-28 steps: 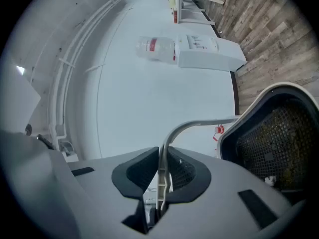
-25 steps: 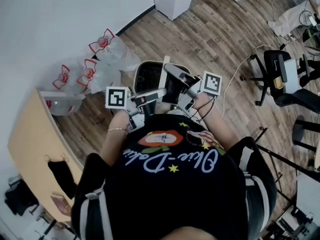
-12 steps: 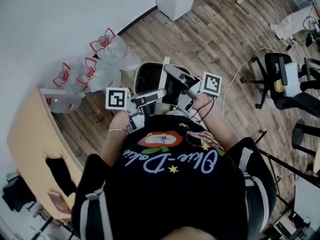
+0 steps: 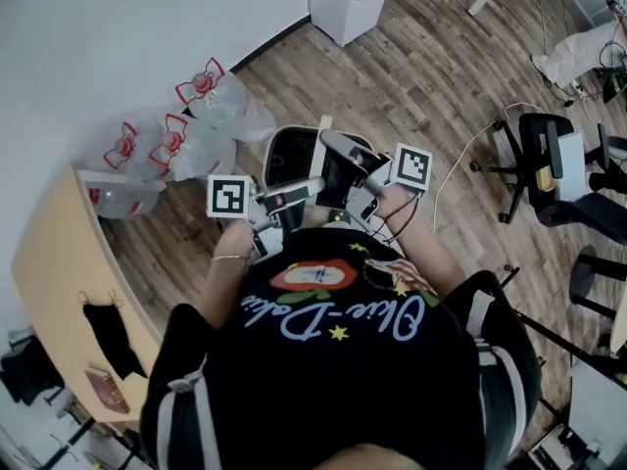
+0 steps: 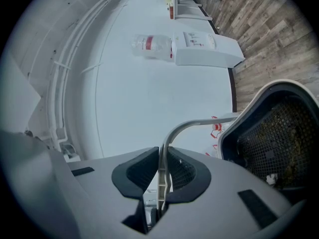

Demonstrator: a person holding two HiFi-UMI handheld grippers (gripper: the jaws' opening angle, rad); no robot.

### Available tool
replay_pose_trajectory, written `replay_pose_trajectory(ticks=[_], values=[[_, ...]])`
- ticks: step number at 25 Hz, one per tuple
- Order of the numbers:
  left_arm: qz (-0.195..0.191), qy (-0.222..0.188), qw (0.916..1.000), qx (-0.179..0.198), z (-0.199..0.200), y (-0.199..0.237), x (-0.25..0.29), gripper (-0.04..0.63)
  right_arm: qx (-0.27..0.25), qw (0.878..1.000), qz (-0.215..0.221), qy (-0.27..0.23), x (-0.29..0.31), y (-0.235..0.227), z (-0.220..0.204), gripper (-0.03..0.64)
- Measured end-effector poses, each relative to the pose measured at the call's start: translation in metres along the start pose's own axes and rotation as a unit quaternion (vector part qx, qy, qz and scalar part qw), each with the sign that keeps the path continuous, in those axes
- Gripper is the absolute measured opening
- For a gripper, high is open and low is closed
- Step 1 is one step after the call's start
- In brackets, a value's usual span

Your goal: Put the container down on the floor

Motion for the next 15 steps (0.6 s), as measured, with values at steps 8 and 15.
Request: replay_pose_trajectory(ticks=[8, 15], values=[[0.008, -0.022, 0.9997, 0.001, -0.004, -0.004, 0.041, 0.064, 0.009, 1.000, 0.004, 0.021, -0.010, 0.003, 0.036, 0.046], [0.007, -0.046, 0.9989, -0.002, -0.007, -0.001, 0.048, 0.064, 0.004, 0.999, 0.006, 0.031, -0.011, 0.001, 0.041, 0.048]])
Point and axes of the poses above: the fingertips, and each gripper's own axes: x forward along the fingers, y to its left, z out of its top, the point moved 1 cm from there along -x, backward along the fingers, and after that the axes turned 13 degrees about -y, right-handed, at the moved point
